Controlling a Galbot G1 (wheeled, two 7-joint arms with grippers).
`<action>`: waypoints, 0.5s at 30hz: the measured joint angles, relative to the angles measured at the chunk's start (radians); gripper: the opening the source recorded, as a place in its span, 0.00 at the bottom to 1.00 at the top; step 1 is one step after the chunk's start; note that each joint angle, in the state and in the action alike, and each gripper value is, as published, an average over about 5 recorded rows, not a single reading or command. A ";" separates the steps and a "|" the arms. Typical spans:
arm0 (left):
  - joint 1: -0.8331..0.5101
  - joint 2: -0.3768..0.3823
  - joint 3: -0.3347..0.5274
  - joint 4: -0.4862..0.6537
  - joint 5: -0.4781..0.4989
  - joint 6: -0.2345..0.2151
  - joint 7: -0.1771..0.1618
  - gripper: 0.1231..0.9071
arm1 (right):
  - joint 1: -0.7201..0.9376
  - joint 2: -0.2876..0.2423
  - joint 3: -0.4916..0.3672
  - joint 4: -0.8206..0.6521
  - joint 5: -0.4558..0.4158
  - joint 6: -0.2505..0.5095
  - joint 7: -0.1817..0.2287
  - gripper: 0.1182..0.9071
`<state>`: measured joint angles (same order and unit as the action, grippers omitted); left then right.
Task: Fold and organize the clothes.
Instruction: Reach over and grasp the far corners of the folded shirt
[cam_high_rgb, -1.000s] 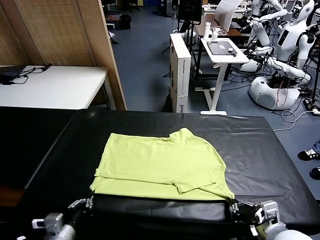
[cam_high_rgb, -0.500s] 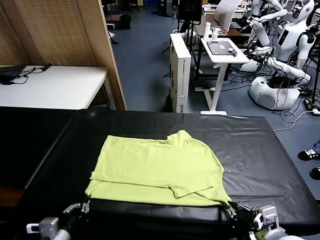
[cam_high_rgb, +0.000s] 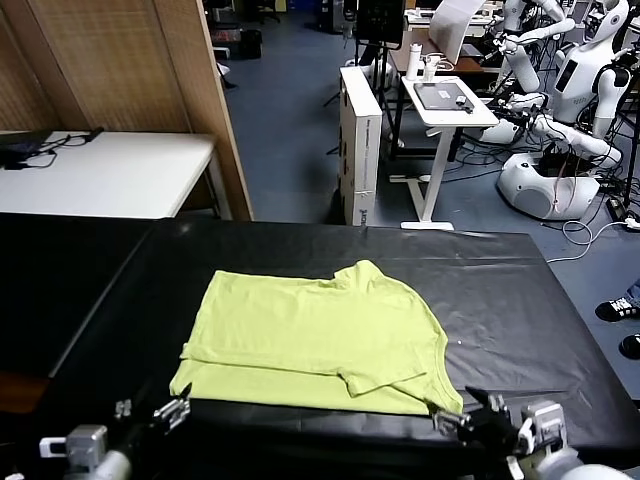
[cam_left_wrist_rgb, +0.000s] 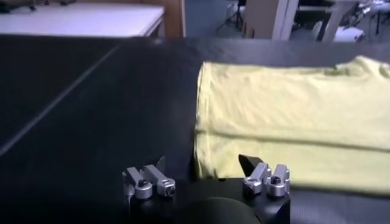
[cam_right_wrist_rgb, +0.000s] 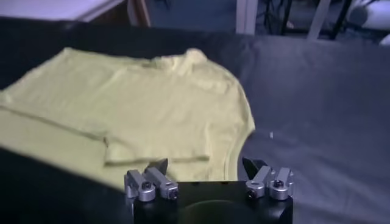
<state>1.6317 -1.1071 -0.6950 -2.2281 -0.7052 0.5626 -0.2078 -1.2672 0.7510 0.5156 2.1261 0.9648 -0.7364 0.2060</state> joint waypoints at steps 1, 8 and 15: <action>-0.034 0.006 0.010 0.016 -0.012 0.003 -0.002 1.00 | 0.046 0.000 -0.025 -0.030 0.006 0.000 0.000 1.00; -0.259 0.056 0.075 0.148 -0.062 0.009 0.000 1.00 | 0.309 0.033 -0.197 -0.213 0.027 0.000 -0.008 1.00; -0.439 0.099 0.146 0.302 -0.066 0.005 0.010 1.00 | 0.472 0.097 -0.338 -0.369 -0.004 0.000 -0.033 1.00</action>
<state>1.1923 -1.0077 -0.5492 -1.9264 -0.7713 0.5681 -0.1977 -0.7948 0.8482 0.1775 1.7568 0.9611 -0.7364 0.1734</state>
